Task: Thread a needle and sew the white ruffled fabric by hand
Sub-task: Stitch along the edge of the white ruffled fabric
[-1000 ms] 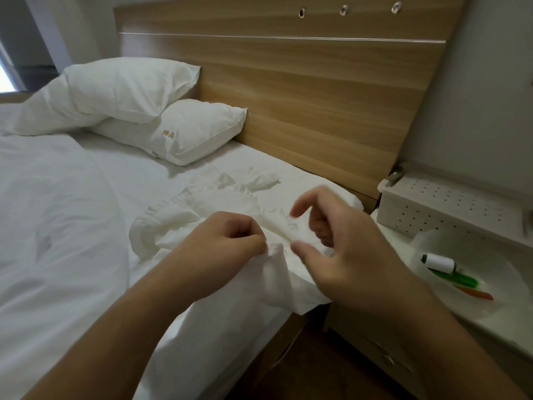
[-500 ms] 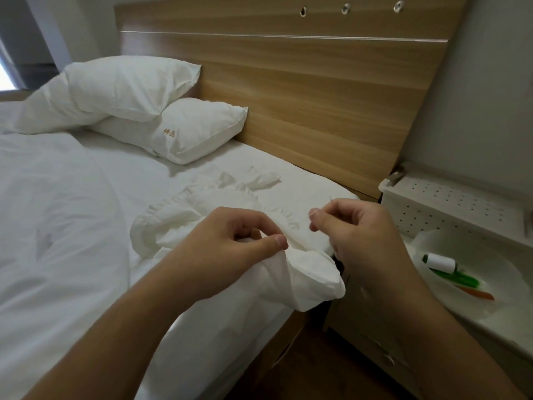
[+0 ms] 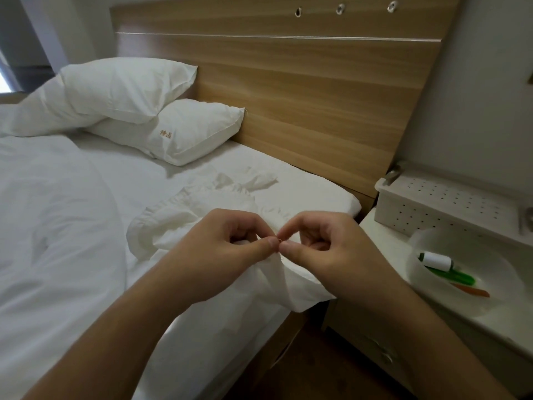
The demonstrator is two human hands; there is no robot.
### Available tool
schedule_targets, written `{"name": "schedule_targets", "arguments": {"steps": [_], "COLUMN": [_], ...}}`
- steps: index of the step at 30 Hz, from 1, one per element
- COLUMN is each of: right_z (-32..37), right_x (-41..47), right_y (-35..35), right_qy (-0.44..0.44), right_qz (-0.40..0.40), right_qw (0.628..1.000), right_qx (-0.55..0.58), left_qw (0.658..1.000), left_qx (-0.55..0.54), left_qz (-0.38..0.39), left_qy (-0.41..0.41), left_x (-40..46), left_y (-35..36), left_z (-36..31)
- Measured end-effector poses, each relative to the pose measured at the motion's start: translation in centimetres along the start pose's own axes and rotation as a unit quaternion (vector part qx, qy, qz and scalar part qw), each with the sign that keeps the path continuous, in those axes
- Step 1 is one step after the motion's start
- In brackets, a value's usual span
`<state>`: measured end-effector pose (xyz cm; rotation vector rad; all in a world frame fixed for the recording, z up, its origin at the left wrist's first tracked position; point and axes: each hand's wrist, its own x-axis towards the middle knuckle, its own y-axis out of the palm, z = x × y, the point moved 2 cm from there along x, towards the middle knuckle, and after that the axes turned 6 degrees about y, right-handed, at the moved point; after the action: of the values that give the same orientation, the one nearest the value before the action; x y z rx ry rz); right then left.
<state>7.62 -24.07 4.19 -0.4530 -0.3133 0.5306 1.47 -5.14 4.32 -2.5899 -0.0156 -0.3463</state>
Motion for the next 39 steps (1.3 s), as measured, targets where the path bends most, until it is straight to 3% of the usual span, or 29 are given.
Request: {"name": "schedule_targets", "arguments": {"steps": [7, 13, 17, 21, 23, 30, 39], "right_z": [-0.7, -2.6, -1.7, -0.2, -0.2, -0.7, -3.6], "right_x": [0.3, 0.6, 0.3, 0.0, 0.1, 0.2, 0.9], "right_y": [-0.2, -0.9, -1.4, -0.5, 0.4, 0.2, -0.4], "right_qy": [0.006, 0.111, 0.069, 0.019, 0.009, -0.01, 0.103], "right_qz": [-0.075, -0.243, -0.202, -0.012, 0.018, -0.068, -0.215], "right_qw": [0.997, 0.962, 0.977, 0.997, 1.0, 0.998, 0.97], "right_qx": [-0.011, -0.053, 0.024, 0.07, 0.023, -0.005, -0.055], "left_qw": [1.0, 0.999, 0.999, 1.0, 1.0, 1.0, 0.999], "left_qx": [0.011, 0.001, 0.003, 0.002, 0.002, 0.005, -0.004], "left_qz": [0.006, -0.005, -0.006, 0.0, 0.0, -0.001, -0.007], "left_qy": [-0.02, -0.036, -0.032, -0.019, -0.01, -0.024, -0.051], "left_x": [-0.1, -0.1, -0.1, -0.1, 0.0, -0.1, -0.3], "left_y": [0.0, -0.1, 0.0, -0.1, -0.1, -0.2, -0.3], "left_z": [-0.2, -0.1, -0.1, -0.2, -0.3, -0.4, -0.5]}}
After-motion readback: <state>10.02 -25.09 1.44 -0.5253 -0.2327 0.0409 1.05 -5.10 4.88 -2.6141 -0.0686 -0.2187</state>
